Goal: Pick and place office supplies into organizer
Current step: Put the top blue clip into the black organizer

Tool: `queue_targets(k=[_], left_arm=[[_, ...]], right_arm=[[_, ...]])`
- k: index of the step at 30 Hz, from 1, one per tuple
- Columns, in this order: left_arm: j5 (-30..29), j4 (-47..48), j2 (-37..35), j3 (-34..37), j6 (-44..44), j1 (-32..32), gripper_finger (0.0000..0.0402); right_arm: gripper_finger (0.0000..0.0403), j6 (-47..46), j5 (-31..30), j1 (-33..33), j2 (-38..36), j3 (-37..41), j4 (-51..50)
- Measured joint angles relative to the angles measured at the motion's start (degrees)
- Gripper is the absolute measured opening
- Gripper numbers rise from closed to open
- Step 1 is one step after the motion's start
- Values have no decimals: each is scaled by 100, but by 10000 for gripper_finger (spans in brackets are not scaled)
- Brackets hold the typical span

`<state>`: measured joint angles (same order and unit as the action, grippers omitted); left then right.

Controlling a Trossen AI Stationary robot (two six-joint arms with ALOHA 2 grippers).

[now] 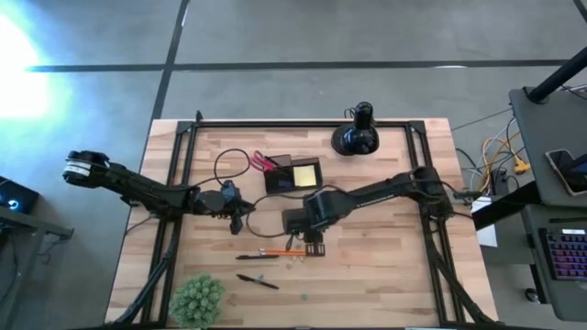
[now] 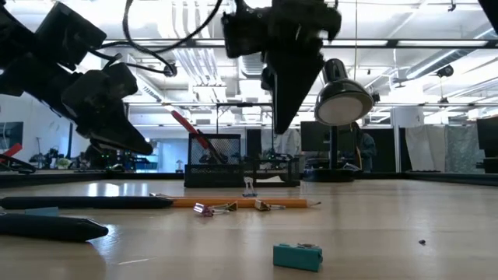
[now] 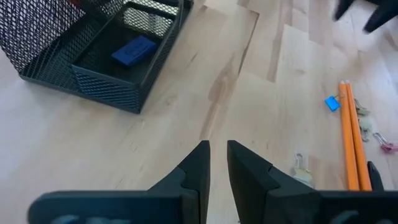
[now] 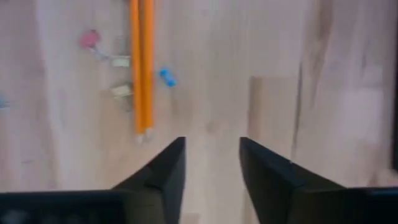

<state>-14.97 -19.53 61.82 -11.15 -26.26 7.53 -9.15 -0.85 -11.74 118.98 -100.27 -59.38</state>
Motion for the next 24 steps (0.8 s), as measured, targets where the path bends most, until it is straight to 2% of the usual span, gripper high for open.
queue_targets(k=[3, 6, 8, 13, 15, 20, 24], left_arm=[[0, 2, 0, 15, 9, 0, 40], [0, 2, 0, 19, 7, 0, 40], [1, 1, 0, 19, -20, 0, 40], [5, -11, 0, -3, -39, 0, 40], [5, -11, 0, -3, -35, 0, 40], [9, 6, 0, 17, -34, 0, 40], [9, 2, 0, 19, -31, 0, 40]], right_arm=[[186, 484, -78, -76, 160, -20, 200], [201, 328, -48, -122, 381, 15, 208], [204, -588, -46, -138, 478, 28, 201], [202, -4091, -103, -191, 472, 22, 310], [199, -5027, -170, -276, 472, 22, 493], [189, -6306, -344, -559, 493, 23, 1169], [178, -6801, -691, -623, 494, 33, 967]])
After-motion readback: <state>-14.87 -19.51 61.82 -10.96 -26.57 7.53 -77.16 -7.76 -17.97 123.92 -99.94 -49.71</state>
